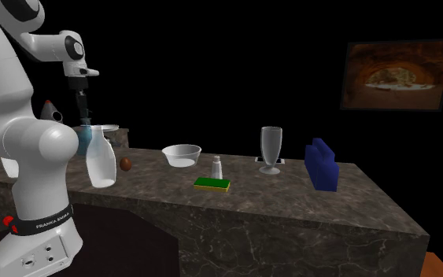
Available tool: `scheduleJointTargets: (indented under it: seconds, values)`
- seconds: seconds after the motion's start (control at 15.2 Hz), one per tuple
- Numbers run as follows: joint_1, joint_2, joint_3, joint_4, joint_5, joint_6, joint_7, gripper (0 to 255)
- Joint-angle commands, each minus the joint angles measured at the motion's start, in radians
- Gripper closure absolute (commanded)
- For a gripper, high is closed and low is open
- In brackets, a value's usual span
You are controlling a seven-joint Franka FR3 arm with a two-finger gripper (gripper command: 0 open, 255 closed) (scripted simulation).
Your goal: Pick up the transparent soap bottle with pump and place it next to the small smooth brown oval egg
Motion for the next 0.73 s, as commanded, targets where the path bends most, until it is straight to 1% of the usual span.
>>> scheduleJointTargets:
  seconds: [0.0, 0.66]
  values:
    - [0.0, 0.006, 0.004, -0.024, -0.001, 0.03, 0.003, 255]
    - [0.0, 0.048, 0.026, -0.124, -0.015, 0.168, 0.02, 255]
